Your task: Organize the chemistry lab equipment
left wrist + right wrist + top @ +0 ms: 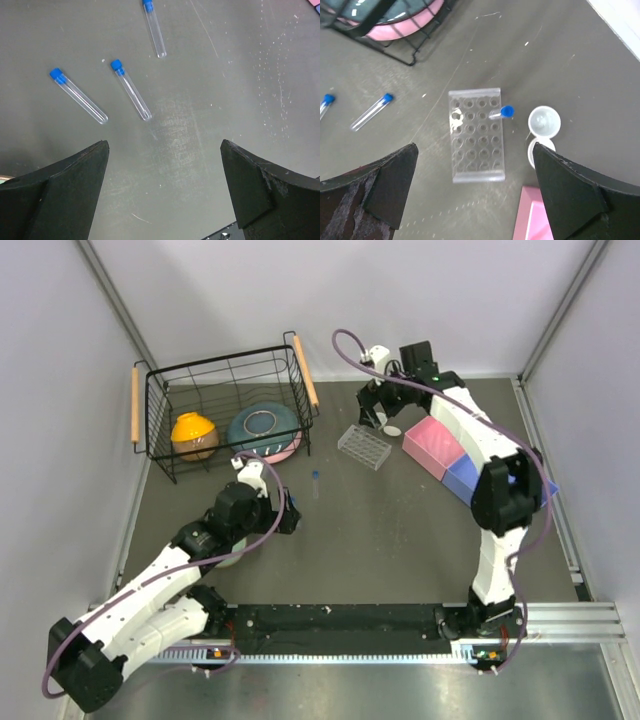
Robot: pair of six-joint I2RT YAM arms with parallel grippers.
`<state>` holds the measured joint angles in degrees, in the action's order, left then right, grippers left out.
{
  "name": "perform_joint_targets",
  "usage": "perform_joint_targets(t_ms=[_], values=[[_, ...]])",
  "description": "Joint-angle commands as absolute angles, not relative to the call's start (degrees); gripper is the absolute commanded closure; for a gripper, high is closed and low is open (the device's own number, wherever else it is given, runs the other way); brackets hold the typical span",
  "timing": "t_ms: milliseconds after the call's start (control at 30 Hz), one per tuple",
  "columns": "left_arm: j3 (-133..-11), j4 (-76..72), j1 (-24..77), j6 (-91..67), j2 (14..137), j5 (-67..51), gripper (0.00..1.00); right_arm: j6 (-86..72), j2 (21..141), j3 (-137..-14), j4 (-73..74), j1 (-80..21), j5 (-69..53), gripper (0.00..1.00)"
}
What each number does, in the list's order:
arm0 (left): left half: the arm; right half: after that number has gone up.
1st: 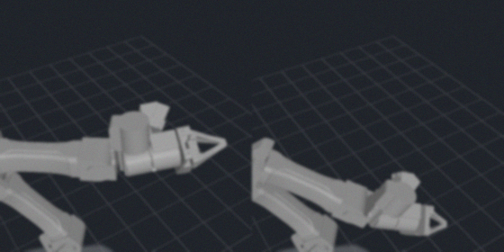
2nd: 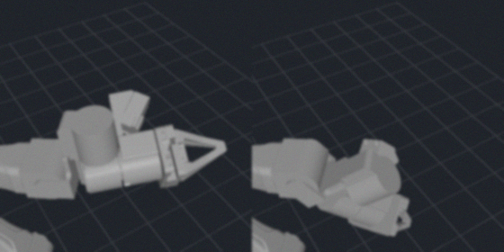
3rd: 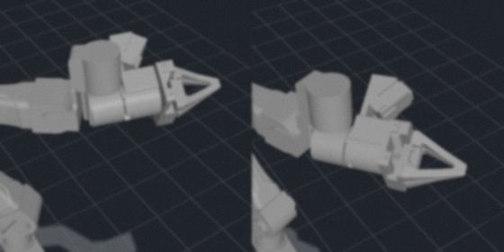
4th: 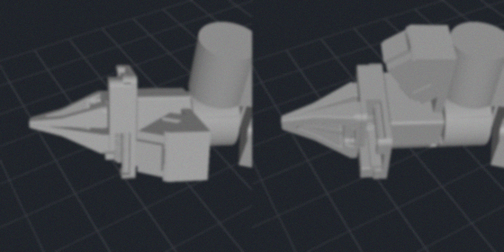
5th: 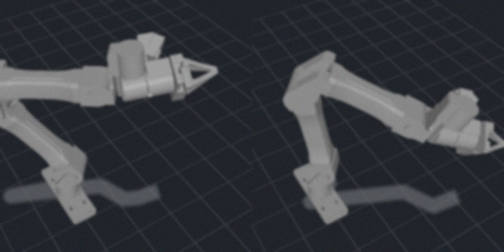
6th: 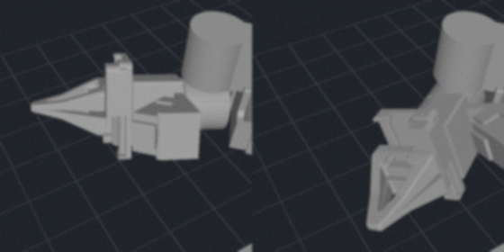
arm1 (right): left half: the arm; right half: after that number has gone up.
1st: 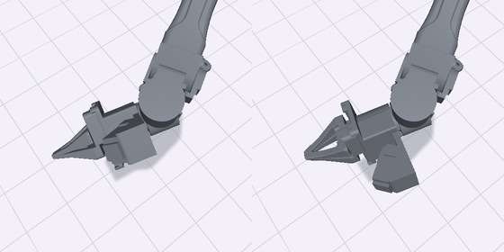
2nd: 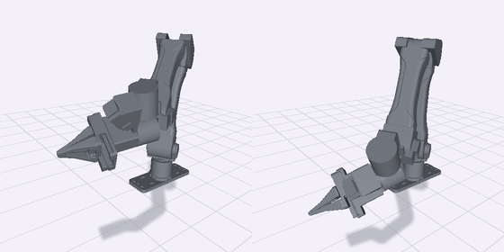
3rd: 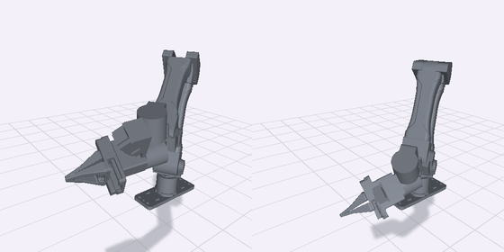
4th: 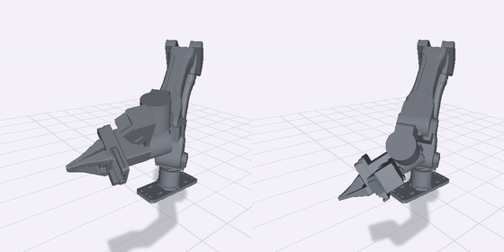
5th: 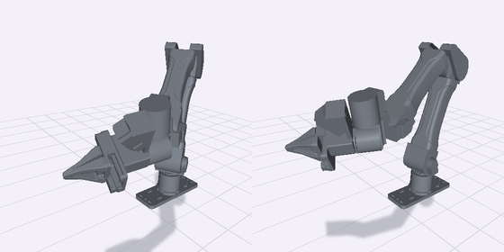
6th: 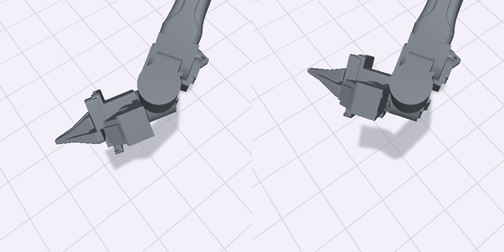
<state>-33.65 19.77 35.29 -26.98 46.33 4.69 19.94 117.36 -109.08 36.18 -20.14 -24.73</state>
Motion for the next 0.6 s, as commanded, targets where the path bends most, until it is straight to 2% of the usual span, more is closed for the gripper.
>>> perform_joint_targets(t_ms=[0, 233, 400, 567], values=[[-36.73, 21.62, 34.80, -32.07, 47.72, 2.99, 0.01, 23.46, 104.26, -101.71, 35.24, -21.09, -25.66, 0.01], [-37.97, 23.63, 34.19, -37.78, 52.02, 5.70, 0.01, 25.57, 86.16, -81.85, 35.16, -21.01, -26.89, 0.01], [-44.20, 29.79, 33.93, -38.76, 62.12, 9.92, 0.02, 25.84, 72.20, -68.33, 35.16, -20.57, -28.73, 0.01], [-45.97, 31.55, 34.01, -39.11, 66.18, 13.27, 0.02, 24.17, 61.28, -57.32, 35.16, -15.48, -33.65, 0.01]])
